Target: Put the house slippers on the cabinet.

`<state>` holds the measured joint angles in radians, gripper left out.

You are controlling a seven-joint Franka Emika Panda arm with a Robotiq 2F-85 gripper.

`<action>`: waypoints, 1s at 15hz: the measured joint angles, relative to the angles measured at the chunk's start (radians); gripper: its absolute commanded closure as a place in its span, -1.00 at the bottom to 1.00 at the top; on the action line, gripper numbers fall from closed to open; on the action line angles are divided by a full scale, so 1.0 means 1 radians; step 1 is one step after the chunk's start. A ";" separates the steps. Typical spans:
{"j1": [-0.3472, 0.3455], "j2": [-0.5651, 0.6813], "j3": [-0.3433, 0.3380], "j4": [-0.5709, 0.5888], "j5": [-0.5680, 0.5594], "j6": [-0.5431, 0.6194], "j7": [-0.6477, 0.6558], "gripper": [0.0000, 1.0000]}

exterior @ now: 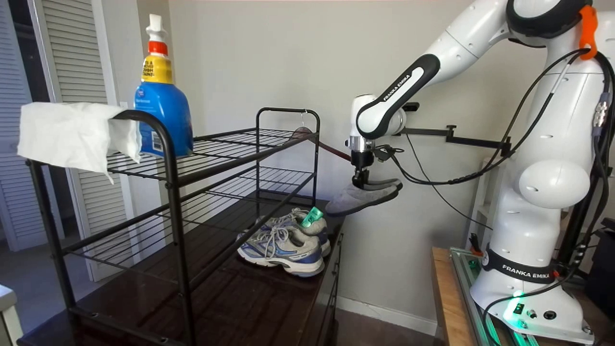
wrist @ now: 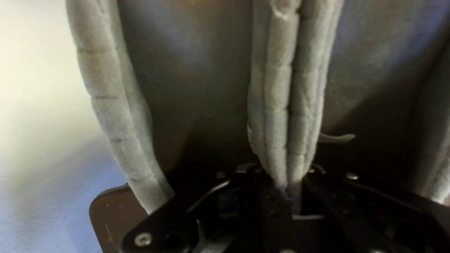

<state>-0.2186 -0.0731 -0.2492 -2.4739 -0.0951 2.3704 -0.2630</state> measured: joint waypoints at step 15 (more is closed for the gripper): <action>0.028 0.093 0.038 -0.047 0.456 0.322 -0.281 0.95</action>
<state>-0.1905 0.0202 -0.2113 -2.5211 0.3608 2.6926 -0.5436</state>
